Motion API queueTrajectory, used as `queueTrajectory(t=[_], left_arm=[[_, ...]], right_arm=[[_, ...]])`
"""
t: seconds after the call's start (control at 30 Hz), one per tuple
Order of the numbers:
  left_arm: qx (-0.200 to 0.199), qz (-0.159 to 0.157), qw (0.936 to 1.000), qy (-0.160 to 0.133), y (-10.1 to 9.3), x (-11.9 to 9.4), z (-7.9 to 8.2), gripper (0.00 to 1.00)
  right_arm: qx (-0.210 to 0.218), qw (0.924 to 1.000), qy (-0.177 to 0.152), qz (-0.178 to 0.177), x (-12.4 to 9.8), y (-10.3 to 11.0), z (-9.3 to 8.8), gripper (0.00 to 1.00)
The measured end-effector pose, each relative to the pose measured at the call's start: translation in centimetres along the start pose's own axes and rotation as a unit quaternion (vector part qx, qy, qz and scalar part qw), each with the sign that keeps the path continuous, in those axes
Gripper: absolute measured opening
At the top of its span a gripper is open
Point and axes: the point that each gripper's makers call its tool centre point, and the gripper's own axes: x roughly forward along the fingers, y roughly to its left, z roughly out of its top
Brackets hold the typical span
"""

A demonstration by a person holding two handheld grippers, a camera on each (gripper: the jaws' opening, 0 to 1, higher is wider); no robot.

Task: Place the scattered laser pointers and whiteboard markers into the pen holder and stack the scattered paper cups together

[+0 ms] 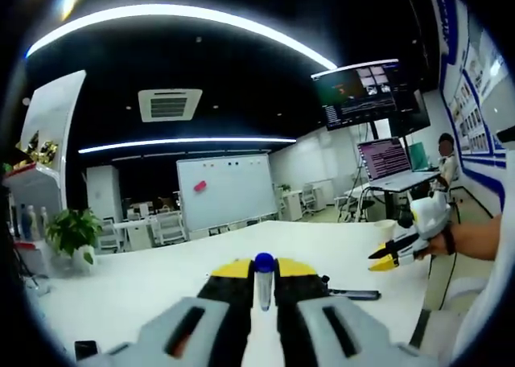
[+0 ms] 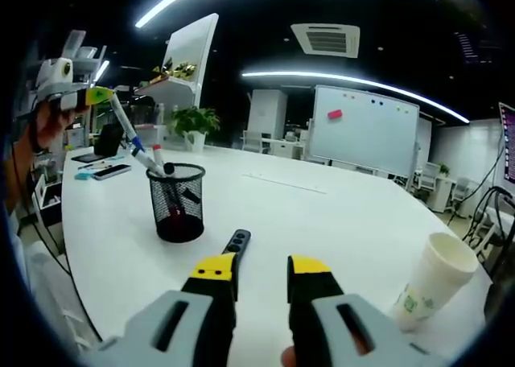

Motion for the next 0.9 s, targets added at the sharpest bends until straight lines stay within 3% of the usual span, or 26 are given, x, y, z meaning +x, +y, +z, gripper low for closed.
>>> queueTrajectory(t=[0.9], left_arm=[[0.005,-0.007,1.0,-0.005,-0.37,0.71,0.23,0.11]], right_arm=[[0.001,1.0,0.0,-0.001,0.0,-0.16,-0.13,0.24]])
